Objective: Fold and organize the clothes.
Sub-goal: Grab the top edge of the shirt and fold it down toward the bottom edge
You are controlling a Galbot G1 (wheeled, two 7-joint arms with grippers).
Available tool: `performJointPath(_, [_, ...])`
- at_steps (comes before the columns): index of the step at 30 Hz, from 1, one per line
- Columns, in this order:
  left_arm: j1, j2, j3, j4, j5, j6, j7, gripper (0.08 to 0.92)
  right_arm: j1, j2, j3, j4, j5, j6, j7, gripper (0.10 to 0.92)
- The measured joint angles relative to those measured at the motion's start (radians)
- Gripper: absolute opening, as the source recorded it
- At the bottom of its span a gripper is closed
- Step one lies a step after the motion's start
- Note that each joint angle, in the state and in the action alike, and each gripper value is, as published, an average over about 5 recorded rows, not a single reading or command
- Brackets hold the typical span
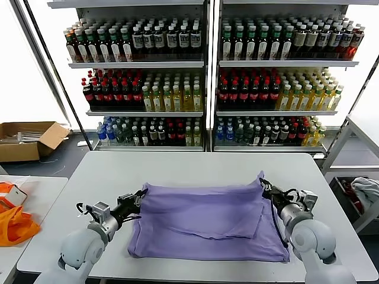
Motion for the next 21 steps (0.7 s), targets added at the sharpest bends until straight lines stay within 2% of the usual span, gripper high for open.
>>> performJointPath(21, [0.183,-0.047,-0.078,-0.065,0.074,-0.032,0.015,0.089,-0.255,0.071,0.033,0.137,-0.081,0.001,0.024,0.106])
